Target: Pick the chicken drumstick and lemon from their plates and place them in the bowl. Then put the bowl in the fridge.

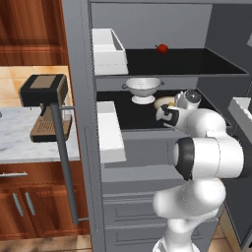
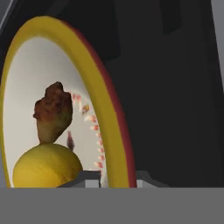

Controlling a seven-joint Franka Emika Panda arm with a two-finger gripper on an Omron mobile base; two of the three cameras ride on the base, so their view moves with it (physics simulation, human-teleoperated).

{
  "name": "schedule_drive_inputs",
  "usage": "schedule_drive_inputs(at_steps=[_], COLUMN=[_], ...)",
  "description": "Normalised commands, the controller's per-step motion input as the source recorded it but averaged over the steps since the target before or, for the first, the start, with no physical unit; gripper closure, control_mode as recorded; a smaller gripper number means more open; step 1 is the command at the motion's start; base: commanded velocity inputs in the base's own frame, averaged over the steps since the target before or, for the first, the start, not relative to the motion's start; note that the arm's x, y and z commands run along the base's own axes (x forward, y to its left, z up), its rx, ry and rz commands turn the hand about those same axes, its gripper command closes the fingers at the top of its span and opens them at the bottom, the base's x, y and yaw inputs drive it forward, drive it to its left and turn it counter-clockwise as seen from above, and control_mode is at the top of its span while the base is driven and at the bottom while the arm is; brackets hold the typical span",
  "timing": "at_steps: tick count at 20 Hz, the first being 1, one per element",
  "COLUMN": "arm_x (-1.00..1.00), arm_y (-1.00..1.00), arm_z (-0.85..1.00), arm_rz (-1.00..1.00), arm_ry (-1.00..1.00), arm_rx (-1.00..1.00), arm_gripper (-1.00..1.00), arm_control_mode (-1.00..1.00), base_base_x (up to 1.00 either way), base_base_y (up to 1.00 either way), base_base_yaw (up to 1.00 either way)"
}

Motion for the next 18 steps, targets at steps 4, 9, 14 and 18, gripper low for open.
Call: schedule_drive_inputs(at_steps=[4,9,14,18], arm_x=[0.30,0.19,0.00,-0.36], arm_y=[-0.07,-0.03,0.00,0.04], arm_z=[0.00,-0.01,0.07,0.22], arm_rz=[0.00,0.00,0.01,0.01], arm_ry=[0.00,0.00,-0.04,-0.13], arm_rx=[0.00,0.00,-0.01,-0.05], arm_gripper=[1.00,-1.00,-1.00,-1.00], arm_control_mode=[-1.00,-1.00,-1.00,-1.00], base_base_x=[0.00,0.00,0.00,0.00], base_base_y=[0.00,0.00,0.00,0.00], base_base_yaw=[0.00,0.00,0.00,0.00])
